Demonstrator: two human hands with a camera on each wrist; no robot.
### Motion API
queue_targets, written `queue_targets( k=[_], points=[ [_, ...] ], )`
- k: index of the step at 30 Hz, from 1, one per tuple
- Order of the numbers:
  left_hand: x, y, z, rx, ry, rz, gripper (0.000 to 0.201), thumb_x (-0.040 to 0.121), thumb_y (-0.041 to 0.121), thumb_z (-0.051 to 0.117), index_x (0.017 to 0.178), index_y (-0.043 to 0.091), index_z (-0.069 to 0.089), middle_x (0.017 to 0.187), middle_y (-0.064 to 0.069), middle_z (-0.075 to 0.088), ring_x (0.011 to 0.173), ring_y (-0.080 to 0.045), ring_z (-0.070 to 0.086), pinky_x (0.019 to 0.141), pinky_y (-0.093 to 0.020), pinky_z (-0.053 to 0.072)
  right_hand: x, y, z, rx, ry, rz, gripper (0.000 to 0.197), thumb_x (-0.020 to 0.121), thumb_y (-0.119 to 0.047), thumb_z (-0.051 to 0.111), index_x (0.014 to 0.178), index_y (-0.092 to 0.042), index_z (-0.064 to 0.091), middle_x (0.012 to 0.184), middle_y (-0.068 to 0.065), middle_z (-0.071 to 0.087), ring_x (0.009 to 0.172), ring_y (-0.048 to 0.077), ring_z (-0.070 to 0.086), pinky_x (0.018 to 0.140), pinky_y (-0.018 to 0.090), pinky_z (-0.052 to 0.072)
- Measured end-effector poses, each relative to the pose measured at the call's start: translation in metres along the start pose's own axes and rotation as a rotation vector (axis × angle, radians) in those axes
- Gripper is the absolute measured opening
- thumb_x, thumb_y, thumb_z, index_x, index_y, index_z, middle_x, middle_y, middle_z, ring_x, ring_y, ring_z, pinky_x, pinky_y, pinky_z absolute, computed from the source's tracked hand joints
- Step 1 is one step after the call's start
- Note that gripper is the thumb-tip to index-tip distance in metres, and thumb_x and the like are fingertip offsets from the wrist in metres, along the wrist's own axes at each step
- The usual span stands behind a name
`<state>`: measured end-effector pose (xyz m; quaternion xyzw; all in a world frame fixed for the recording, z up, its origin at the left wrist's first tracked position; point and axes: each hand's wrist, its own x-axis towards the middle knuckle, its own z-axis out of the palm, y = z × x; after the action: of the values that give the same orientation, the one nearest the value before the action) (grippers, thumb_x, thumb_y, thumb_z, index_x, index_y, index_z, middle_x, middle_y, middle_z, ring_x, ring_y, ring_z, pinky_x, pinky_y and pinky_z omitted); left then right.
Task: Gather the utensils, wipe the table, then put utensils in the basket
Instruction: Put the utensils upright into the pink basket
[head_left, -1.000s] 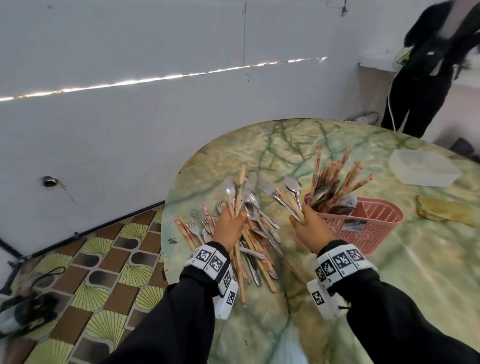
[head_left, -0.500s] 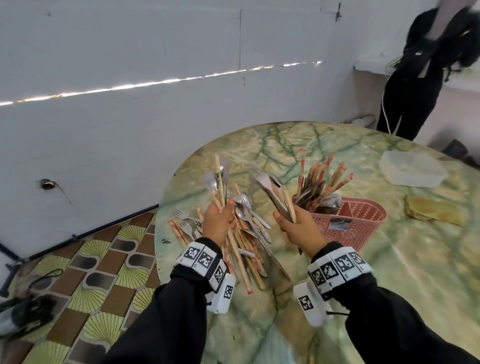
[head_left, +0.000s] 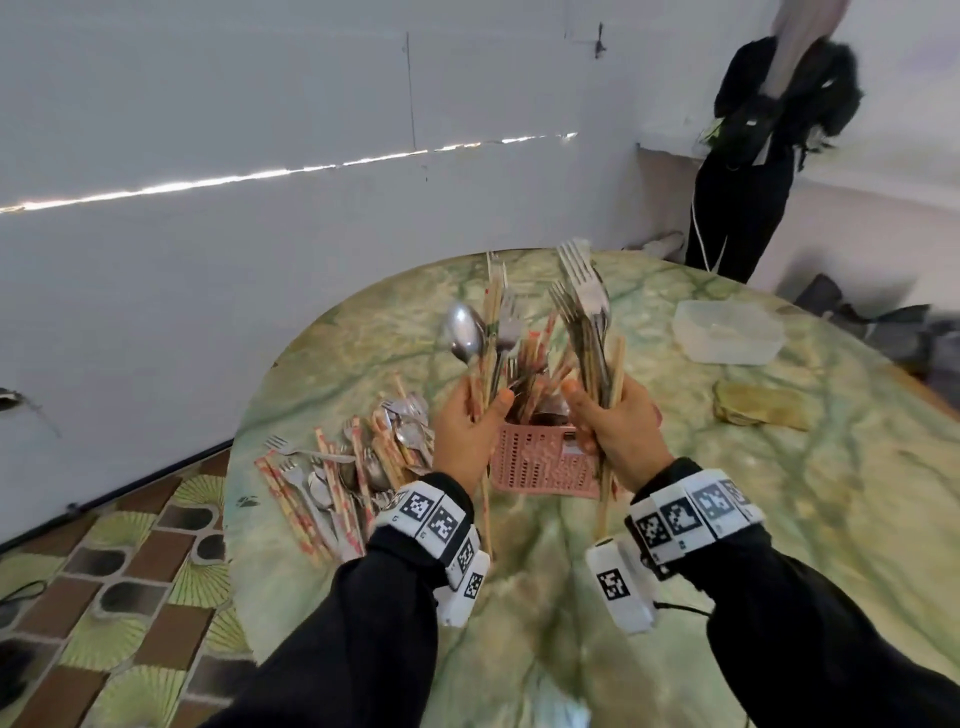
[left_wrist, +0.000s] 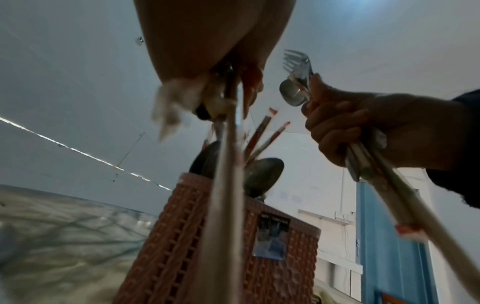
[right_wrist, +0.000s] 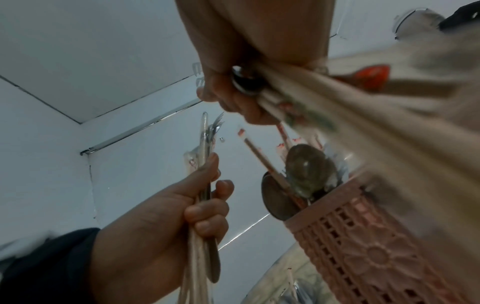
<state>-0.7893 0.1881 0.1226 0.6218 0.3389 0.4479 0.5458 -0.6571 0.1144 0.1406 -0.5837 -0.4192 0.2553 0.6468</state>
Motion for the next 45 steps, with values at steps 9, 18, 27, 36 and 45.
queue_targets(
  k=[9, 18, 27, 36, 45],
  points=[
    [-0.002, -0.017, 0.037, 0.006, 0.101, -0.043, 0.027, 0.077, 0.013, 0.073, 0.096, 0.025, 0.058, 0.087, 0.016, 0.064, 0.082, 0.003, 0.061, 0.069, -0.012, 0.045, 0.025, -0.004, -0.035, 0.243, 0.195, 0.170, 0.028, 0.089, -0.005, 0.049, 0.065, -0.014, 0.038, 0.038, -0.010, 0.033, 0.028, 0.003, 0.027, 0.030, 0.011, 0.022],
    [0.003, -0.034, 0.038, 0.112, 0.216, -0.063, 0.044, 0.067, 0.011, 0.081, 0.102, 0.012, 0.054, 0.089, 0.009, 0.063, 0.079, 0.001, 0.059, 0.069, -0.013, 0.044, 0.052, -0.002, -0.053, 0.319, 0.156, 0.133, 0.022, 0.096, -0.007, 0.040, 0.077, -0.017, 0.040, 0.049, -0.005, 0.042, 0.035, 0.007, 0.037, 0.035, 0.018, 0.033],
    [0.017, -0.053, 0.022, 0.225, 0.150, -0.153, 0.061, 0.057, 0.006, 0.084, 0.111, 0.008, 0.056, 0.102, 0.001, 0.064, 0.099, -0.017, 0.060, 0.095, -0.038, 0.047, 0.077, 0.008, -0.045, 0.336, 0.138, -0.062, 0.011, 0.099, -0.014, 0.040, 0.088, -0.016, 0.041, 0.064, 0.001, 0.047, 0.047, 0.011, 0.053, 0.042, 0.025, 0.048],
    [0.031, -0.064, 0.022, 0.148, 0.136, -0.197, 0.049, 0.059, -0.001, 0.082, 0.101, 0.010, 0.059, 0.091, 0.008, 0.066, 0.088, -0.006, 0.063, 0.087, -0.033, 0.048, 0.091, 0.005, -0.023, 0.316, 0.252, -0.195, 0.014, 0.100, -0.008, 0.034, 0.097, -0.021, 0.040, 0.065, 0.003, 0.040, 0.044, 0.001, 0.045, 0.044, 0.018, 0.044],
    [0.034, -0.071, 0.017, 0.162, 0.134, -0.150, 0.052, 0.058, 0.005, 0.084, 0.103, 0.011, 0.060, 0.088, 0.017, 0.063, 0.083, 0.012, 0.057, 0.070, -0.006, 0.044, 0.114, 0.011, -0.027, 0.383, 0.377, -0.203, 0.022, 0.101, -0.012, 0.033, 0.122, -0.008, 0.031, 0.067, 0.002, 0.039, 0.047, 0.004, 0.042, 0.047, 0.020, 0.040]
  ],
)
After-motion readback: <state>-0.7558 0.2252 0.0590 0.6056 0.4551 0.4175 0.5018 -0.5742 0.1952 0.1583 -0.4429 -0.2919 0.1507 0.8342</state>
